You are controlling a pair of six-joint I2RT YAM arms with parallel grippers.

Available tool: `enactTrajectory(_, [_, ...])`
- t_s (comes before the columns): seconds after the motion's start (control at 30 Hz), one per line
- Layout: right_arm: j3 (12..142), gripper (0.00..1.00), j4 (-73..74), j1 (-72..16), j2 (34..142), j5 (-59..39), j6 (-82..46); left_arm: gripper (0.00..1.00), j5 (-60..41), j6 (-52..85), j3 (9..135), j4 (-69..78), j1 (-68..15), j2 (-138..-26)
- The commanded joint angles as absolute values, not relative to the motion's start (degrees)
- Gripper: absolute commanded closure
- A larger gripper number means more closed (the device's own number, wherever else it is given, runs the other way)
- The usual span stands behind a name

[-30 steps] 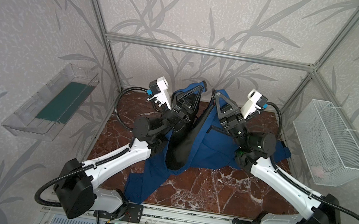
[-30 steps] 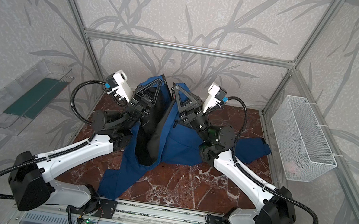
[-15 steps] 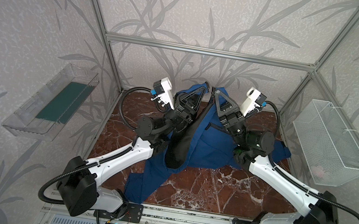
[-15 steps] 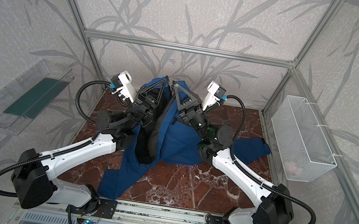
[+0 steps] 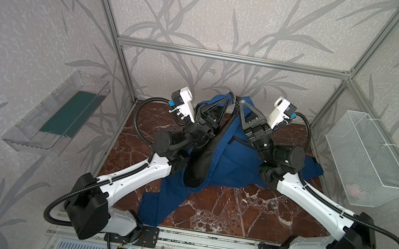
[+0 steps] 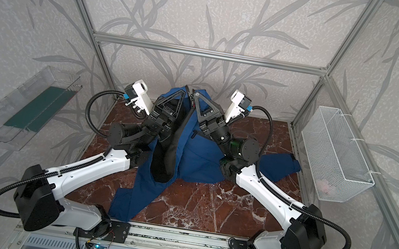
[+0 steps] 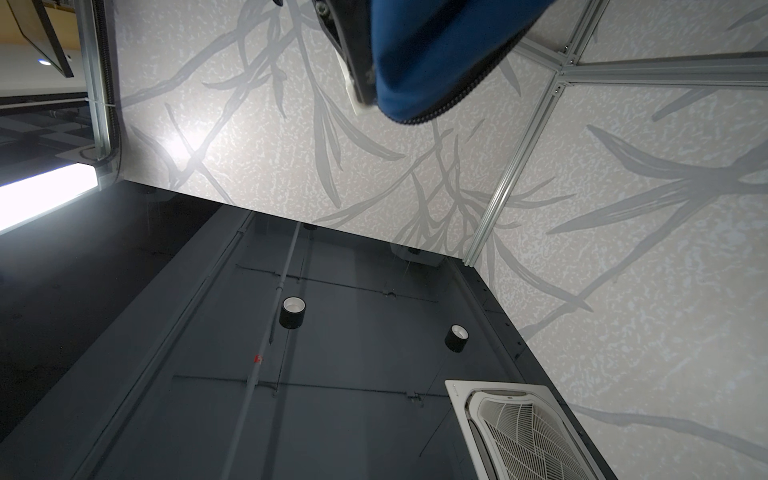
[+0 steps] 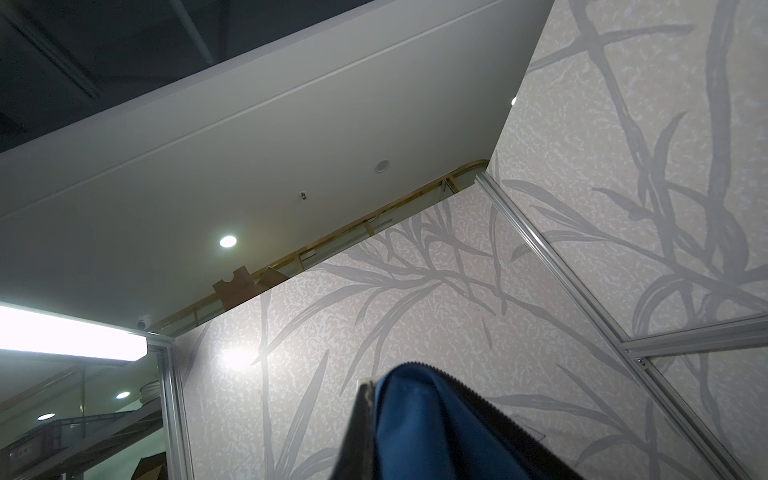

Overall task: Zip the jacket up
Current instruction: 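Hold the raised jacket edges together above the floor with both grippers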

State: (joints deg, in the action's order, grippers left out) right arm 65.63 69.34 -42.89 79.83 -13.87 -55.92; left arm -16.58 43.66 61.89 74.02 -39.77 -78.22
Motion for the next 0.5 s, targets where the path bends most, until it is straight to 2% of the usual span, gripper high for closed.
enactTrajectory(0.0, [67.04,1.00,73.95,-42.89,79.60,-13.04,-56.10,1.00,-17.01,43.87,64.24,78.27,-40.24,-78.13])
enactTrajectory(0.47, [67.48,1.00,73.49,-42.98,80.16,-13.75,-57.19,1.00,-16.98,43.95,65.38,78.75,-40.26,-79.26])
